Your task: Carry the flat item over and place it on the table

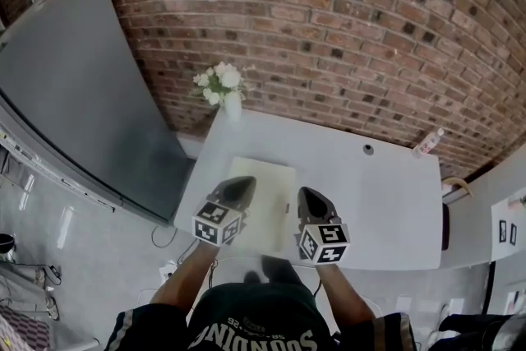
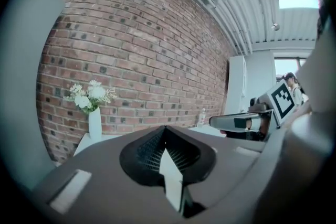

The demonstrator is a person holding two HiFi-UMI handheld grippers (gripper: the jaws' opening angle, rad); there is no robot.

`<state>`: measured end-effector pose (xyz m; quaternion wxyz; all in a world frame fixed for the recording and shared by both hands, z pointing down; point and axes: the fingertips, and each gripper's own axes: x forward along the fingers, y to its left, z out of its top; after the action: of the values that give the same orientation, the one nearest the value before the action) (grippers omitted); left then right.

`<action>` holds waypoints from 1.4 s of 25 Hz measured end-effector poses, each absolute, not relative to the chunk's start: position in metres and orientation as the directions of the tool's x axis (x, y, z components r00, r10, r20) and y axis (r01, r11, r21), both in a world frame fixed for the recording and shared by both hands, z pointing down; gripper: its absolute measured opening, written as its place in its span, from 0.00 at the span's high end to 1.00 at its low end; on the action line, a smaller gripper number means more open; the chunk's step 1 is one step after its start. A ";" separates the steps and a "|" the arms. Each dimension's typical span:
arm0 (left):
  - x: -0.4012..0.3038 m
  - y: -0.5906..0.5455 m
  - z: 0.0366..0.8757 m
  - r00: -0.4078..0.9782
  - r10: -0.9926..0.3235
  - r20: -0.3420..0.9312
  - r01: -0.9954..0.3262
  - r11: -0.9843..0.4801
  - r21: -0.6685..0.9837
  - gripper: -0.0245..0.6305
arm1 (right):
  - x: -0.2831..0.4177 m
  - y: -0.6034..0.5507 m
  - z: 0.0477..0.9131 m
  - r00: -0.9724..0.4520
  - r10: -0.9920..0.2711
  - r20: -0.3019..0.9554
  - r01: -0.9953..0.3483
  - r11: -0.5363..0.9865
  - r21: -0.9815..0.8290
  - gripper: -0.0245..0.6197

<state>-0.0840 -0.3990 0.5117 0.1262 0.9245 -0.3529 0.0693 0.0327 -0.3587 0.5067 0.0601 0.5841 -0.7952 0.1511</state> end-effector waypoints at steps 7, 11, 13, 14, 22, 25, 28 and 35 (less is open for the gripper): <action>-0.082 -0.401 0.475 0.748 -0.649 0.137 -0.663 -0.735 0.143 0.95 | 0.043 -0.358 0.473 -0.276 -0.944 0.181 -0.957 0.251 -0.147 0.96; -0.087 -0.402 0.475 0.741 -0.658 0.134 -0.671 -0.728 0.141 0.95 | 0.044 -0.357 0.467 -0.270 -0.949 0.165 -0.958 0.248 -0.143 0.96; -0.088 -0.402 0.477 0.742 -0.656 0.141 -0.671 -0.727 0.147 0.95 | 0.044 -0.355 0.466 -0.268 -0.949 0.164 -0.959 0.246 -0.142 0.96; -0.089 -0.401 0.478 0.742 -0.655 0.144 -0.670 -0.727 0.149 0.95 | 0.043 -0.354 0.466 -0.267 -0.950 0.164 -0.959 0.246 -0.140 0.96; -0.097 -0.401 0.483 0.732 -0.664 0.150 -0.681 -0.717 0.150 0.95 | 0.044 -0.354 0.471 -0.262 -0.950 0.169 -0.959 0.237 -0.157 0.96; -0.099 -0.402 0.485 0.731 -0.665 0.155 -0.683 -0.715 0.152 0.95 | 0.043 -0.354 0.472 -0.264 -0.949 0.170 -0.958 0.237 -0.163 0.96; -0.100 -0.401 0.487 0.730 -0.665 0.158 -0.684 -0.713 0.155 0.95 | 0.043 -0.355 0.475 -0.266 -0.948 0.173 -0.956 0.237 -0.173 0.96; -0.101 -0.404 0.490 0.734 -0.659 0.166 -0.679 -0.716 0.162 0.95 | 0.045 -0.358 0.476 -0.259 -0.950 0.173 -0.955 0.225 -0.195 0.96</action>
<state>-0.1011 -0.4038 0.4900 0.1065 0.9249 -0.3618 0.0482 0.0448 -0.3585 0.4760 0.0085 0.6085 -0.7826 0.1312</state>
